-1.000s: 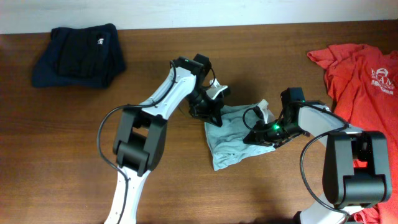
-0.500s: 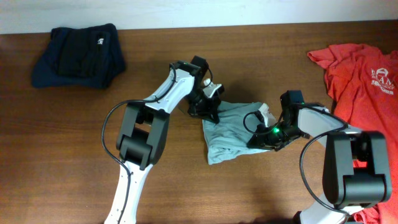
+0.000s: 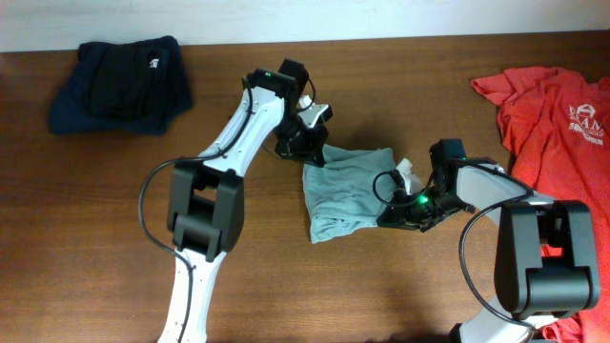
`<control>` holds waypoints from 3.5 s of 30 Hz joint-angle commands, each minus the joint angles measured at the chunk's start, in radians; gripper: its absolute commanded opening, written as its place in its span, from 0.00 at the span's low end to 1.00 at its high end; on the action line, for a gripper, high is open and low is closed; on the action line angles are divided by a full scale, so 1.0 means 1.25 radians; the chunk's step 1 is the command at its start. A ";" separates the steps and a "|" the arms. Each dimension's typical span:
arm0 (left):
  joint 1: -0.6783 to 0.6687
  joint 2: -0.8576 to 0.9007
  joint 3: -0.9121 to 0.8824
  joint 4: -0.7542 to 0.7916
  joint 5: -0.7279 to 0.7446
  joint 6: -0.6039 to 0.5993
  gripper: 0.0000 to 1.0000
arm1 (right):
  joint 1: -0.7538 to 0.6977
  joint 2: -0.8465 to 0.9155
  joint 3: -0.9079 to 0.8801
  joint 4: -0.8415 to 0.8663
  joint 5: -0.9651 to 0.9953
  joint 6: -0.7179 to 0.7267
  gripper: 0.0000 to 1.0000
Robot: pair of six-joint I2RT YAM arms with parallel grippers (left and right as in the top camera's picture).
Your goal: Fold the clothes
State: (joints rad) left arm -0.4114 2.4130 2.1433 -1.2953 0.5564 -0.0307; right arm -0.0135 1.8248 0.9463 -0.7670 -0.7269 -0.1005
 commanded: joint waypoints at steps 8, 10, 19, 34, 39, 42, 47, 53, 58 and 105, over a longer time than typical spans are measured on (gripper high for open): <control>-0.018 -0.059 -0.004 -0.114 0.055 0.087 0.04 | -0.011 -0.039 0.145 0.009 -0.107 0.013 0.05; -0.028 -0.059 -0.015 -0.107 0.055 0.087 0.04 | -0.011 -0.039 0.153 0.056 -0.075 0.057 0.05; -0.061 -0.059 -0.121 -0.060 0.055 0.086 0.04 | -0.010 0.016 0.153 0.175 0.005 0.093 0.04; -0.065 -0.059 -0.358 0.059 0.052 0.054 0.04 | -0.053 0.157 0.160 0.278 0.089 0.114 0.04; -0.065 -0.064 -0.378 0.072 0.052 0.052 0.04 | -0.052 0.157 0.160 0.276 0.088 0.114 0.04; -0.065 -0.090 -0.345 0.070 0.052 0.052 0.04 | -0.052 0.156 0.168 0.279 0.067 0.114 0.04; -0.063 -0.159 -0.256 0.070 -0.012 0.052 0.05 | -0.053 0.130 0.220 0.227 -0.054 0.110 0.04; -0.042 -0.178 -0.183 0.085 -0.144 0.005 0.12 | -0.052 0.059 0.283 0.045 -0.109 0.035 0.04; -0.028 -0.173 -0.188 0.119 -0.171 -0.001 0.14 | -0.052 0.037 0.283 -0.078 -0.048 -0.001 0.04; -0.040 -0.167 -0.243 0.118 -0.219 -0.110 0.22 | -0.052 -0.053 0.162 -0.009 0.235 -0.042 0.66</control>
State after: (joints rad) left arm -0.4522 2.1735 1.8755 -1.1446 0.2871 -0.1467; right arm -0.0734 1.7157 1.1446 -0.7872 -0.4736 -0.1360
